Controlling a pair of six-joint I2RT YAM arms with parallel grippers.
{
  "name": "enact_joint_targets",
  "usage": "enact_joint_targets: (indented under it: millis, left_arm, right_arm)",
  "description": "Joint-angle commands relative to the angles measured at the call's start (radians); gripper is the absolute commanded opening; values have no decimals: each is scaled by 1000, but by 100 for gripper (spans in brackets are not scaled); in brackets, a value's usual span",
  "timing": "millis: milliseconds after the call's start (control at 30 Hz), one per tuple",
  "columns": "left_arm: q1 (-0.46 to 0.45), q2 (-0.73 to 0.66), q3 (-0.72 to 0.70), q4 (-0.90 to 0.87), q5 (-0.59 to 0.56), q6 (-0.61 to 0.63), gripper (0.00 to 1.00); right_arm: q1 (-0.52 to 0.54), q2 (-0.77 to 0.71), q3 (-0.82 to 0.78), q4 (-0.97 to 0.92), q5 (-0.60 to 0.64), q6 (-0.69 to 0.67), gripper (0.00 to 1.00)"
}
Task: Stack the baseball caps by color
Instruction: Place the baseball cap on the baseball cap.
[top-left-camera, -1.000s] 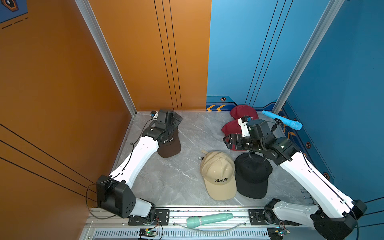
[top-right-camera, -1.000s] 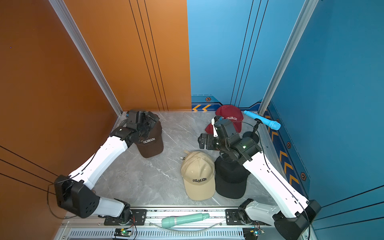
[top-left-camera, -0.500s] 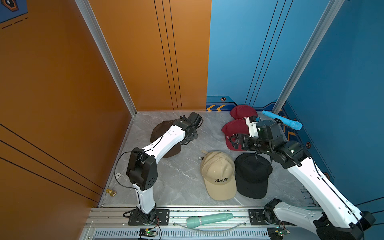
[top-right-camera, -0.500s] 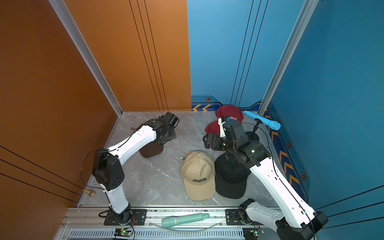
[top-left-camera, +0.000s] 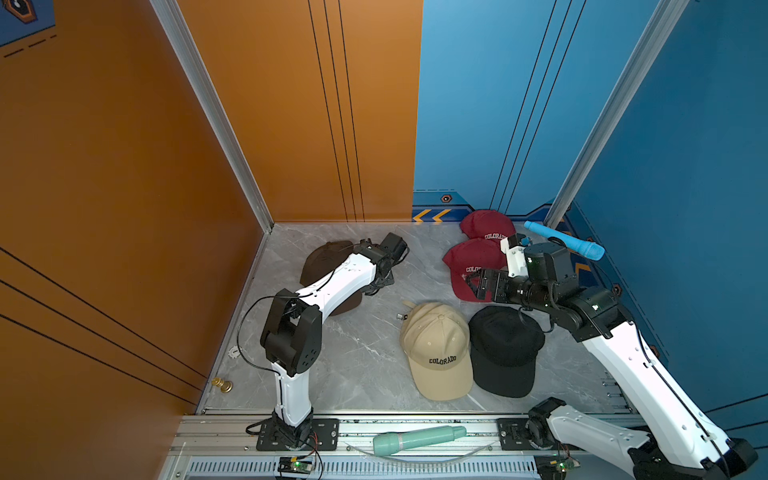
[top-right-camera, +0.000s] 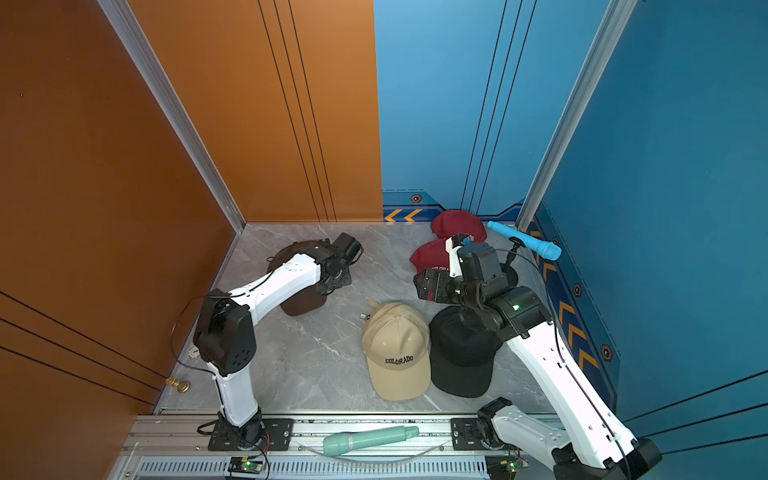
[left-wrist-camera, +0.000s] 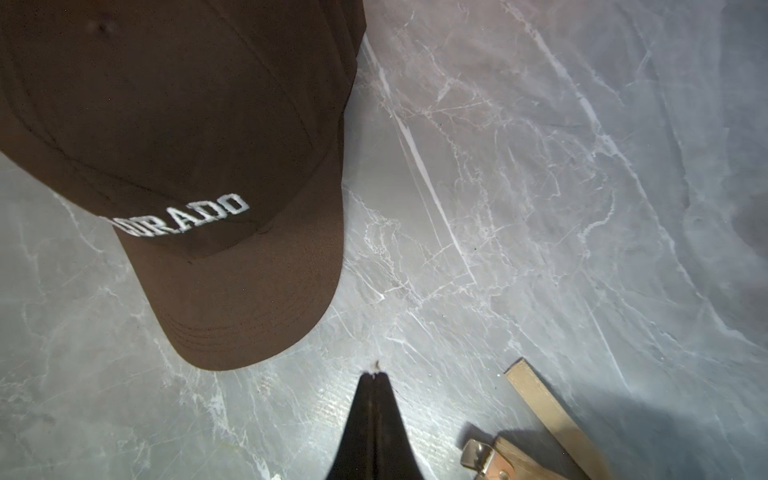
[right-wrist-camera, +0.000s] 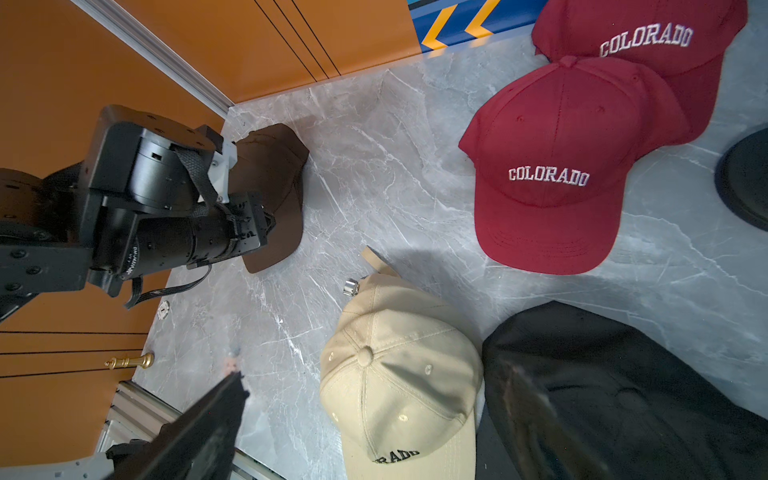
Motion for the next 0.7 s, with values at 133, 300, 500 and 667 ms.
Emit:
enact_joint_targets:
  millis: [133,300,500,667]
  left_arm:
    - [31,15,-114,123,18,12,4]
    - [53,16,-191,212,28,33,4]
    - [73,24,-245,265,18,57,3]
    - [105,24,-290,302,27,65,3]
  right_arm:
    - [-6,-14,-14,-21,-12,-10,100]
    - [-4,-15,-18,-11,-4,2,100]
    - [7,-10,-22,4,11,19,100]
    - [26,5,-19,18,32,29,100]
